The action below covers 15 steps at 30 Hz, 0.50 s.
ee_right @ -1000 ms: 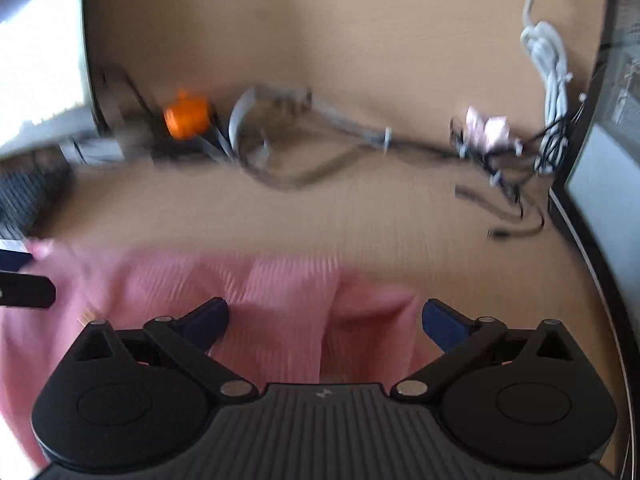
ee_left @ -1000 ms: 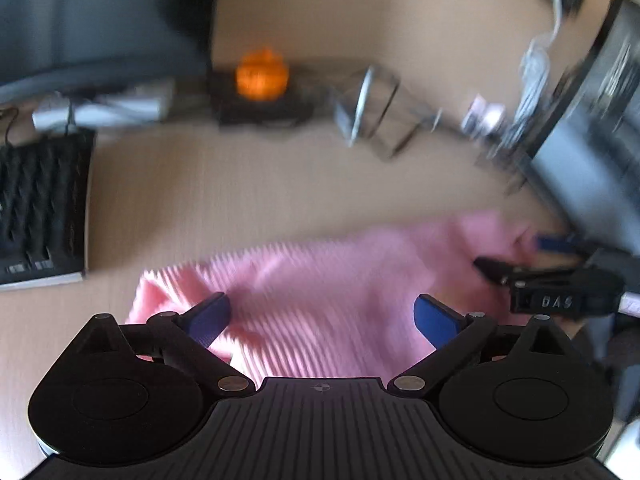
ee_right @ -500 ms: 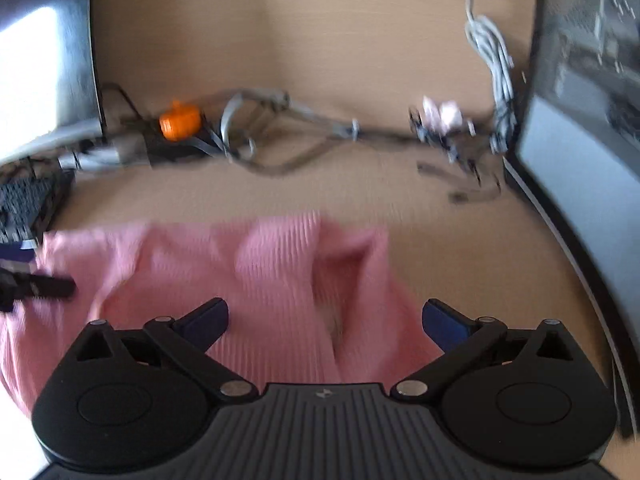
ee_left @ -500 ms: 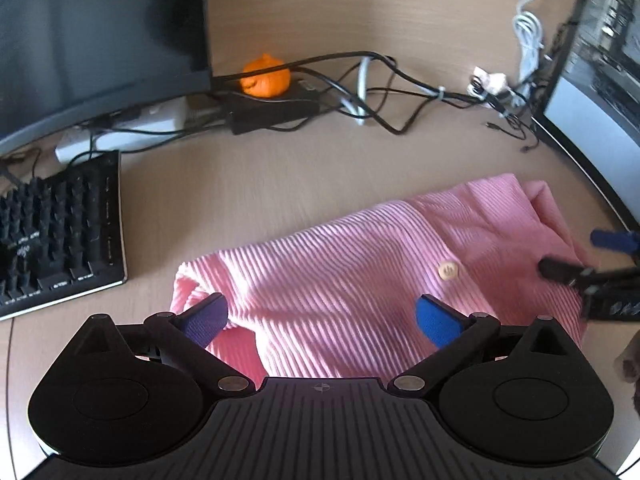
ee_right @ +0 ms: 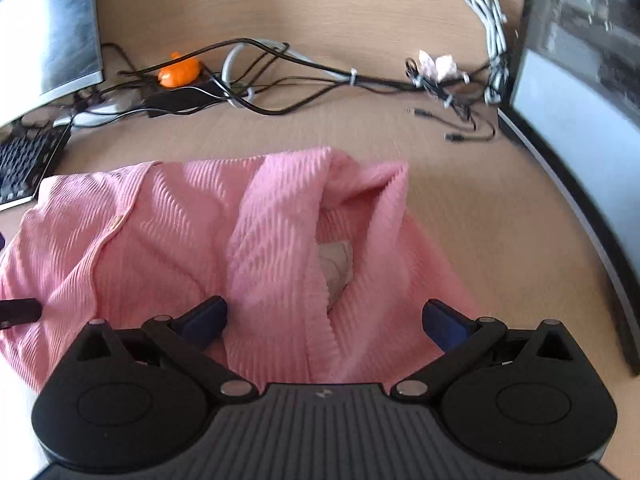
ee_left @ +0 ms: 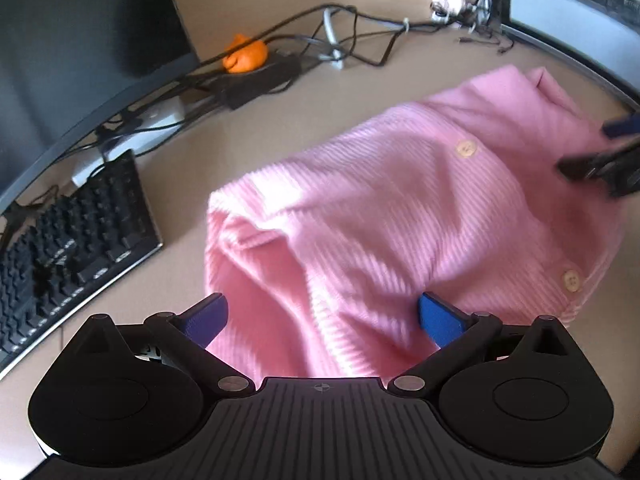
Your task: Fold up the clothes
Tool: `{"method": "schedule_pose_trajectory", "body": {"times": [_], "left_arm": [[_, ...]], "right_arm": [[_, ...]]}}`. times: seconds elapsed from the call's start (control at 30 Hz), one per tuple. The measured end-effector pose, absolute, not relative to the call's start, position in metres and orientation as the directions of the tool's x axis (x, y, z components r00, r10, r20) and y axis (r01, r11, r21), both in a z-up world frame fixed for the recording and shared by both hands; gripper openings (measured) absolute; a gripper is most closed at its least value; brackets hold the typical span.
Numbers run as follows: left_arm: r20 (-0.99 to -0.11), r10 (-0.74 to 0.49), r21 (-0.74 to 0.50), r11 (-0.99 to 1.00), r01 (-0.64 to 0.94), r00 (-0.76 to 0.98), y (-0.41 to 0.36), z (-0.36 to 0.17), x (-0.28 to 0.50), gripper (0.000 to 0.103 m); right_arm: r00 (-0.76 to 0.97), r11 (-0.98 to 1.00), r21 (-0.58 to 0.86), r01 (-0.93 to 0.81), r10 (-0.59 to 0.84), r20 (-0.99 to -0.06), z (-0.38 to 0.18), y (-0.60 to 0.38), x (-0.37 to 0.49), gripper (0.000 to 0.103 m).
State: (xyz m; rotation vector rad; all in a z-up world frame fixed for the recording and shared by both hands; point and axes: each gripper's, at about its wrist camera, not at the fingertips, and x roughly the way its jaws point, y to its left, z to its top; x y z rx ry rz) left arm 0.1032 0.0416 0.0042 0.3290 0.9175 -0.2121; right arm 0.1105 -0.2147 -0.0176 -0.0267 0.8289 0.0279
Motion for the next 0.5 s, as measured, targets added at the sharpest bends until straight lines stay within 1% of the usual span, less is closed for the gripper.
{"method": "schedule_pose_trajectory", "body": {"times": [0.07,0.13,0.17,0.27,0.3,0.37,0.43,0.5], "left_arm": [[-0.816,-0.038,0.167,0.939,0.299,0.576,0.048,0.008,0.107,0.103],[-0.809,-0.056,0.157,0.939,0.306,0.585,0.054,0.018,0.108,0.103],[-0.800,-0.084,0.132,0.942,0.310,0.594,0.060,0.026,0.107,0.103],[-0.771,-0.191,0.004,0.952,0.305,0.607,0.073,0.046,0.108,0.103],[-0.760,-0.205,-0.012,0.953,0.302,0.616,0.074,0.049,0.111,0.103],[-0.769,-0.144,0.061,0.954,0.295,0.623,0.066,0.039,0.119,0.103],[-0.774,-0.078,0.137,0.948,0.287,0.628,0.059,0.029,0.127,0.103],[-0.783,-0.046,0.175,0.941,0.290,0.620,0.059,0.019,0.133,0.103]], "right_arm": [[0.690,0.997,-0.041,-0.066,0.016,-0.724,-0.007,-0.213,0.104,0.103],[0.701,0.992,-0.070,-0.102,0.022,-0.713,0.003,-0.212,0.097,0.103],[0.695,0.992,-0.084,-0.098,0.007,-0.719,0.000,-0.212,0.098,0.103],[0.679,0.988,-0.129,-0.085,-0.037,-0.733,-0.007,-0.214,0.099,0.103],[0.673,0.986,-0.143,-0.080,-0.052,-0.737,-0.009,-0.214,0.099,0.103],[0.663,0.985,-0.159,-0.071,-0.073,-0.745,-0.015,-0.216,0.099,0.103],[0.656,0.990,-0.126,-0.055,-0.060,-0.752,-0.023,-0.223,0.097,0.103],[0.646,0.994,-0.100,-0.046,-0.047,-0.762,-0.023,-0.228,0.096,0.103]]}}
